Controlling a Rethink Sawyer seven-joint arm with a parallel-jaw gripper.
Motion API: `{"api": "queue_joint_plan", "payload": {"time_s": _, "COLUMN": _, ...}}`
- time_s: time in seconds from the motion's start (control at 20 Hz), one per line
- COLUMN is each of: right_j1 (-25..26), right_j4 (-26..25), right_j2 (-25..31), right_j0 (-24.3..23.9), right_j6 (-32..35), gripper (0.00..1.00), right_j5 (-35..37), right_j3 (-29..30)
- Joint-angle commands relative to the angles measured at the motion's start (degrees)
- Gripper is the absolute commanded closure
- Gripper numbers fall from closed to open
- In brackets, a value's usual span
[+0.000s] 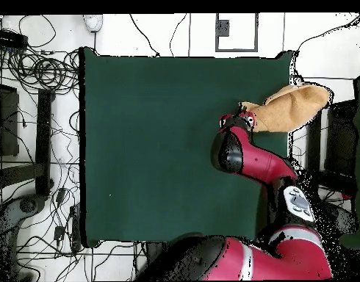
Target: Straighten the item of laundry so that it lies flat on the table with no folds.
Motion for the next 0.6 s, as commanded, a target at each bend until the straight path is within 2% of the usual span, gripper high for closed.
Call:
{"api": "queue_joint_plan", "payload": {"time_s": 0.05, "right_j1": -4.90, "right_j4": 0.47, "right_j2": 22.16, "right_j0": -6.72, "right_j6": 21.26, "gripper": 1.00, "right_j5": 4.74, "right_j3": 15.71}}
{"api": "queue_joint_plan", "payload": {"time_s": 0.6, "right_j1": -8.16, "right_j4": 1.44, "right_j2": 34.99, "right_j0": -15.14, "right_j6": 23.12, "gripper": 1.00, "right_j5": 1.84, "right_j3": 25.49}}
